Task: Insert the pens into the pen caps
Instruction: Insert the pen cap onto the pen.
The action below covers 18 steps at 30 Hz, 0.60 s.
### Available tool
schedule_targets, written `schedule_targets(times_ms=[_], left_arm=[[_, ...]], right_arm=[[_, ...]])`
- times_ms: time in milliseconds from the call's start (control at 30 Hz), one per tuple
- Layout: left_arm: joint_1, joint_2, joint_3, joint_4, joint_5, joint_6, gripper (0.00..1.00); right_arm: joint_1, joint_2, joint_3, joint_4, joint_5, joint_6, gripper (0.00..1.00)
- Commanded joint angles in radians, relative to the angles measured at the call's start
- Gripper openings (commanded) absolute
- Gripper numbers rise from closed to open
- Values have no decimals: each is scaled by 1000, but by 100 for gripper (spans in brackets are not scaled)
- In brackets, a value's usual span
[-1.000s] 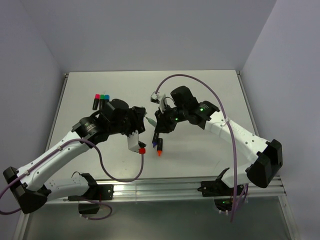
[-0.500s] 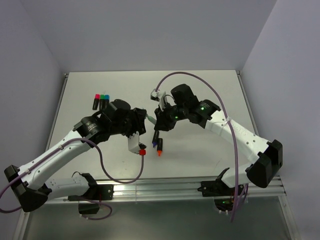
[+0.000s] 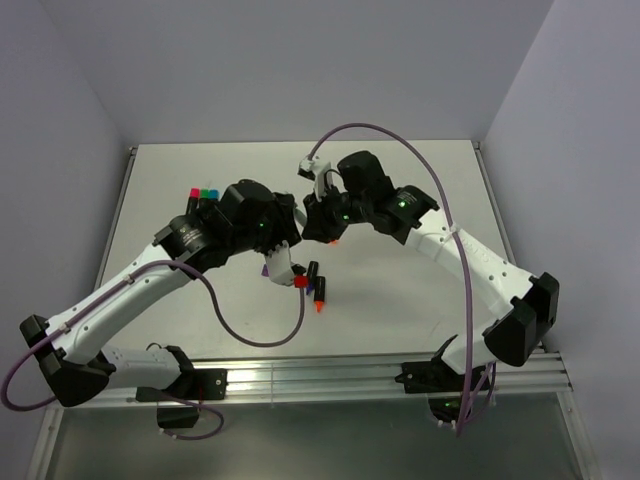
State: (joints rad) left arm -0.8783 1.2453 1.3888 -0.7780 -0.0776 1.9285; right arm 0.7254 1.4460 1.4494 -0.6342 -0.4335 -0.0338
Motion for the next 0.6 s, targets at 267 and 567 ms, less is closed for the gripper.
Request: schedule_targets(times_ms=[267, 567], left_arm=[[-42, -59, -3, 0, 70, 72, 0], [-44, -125, -92, 152, 121, 112, 6]], right_arm=[[-1, -49, 54, 294, 47, -11, 0], [0, -44, 52, 326, 22, -69, 0]])
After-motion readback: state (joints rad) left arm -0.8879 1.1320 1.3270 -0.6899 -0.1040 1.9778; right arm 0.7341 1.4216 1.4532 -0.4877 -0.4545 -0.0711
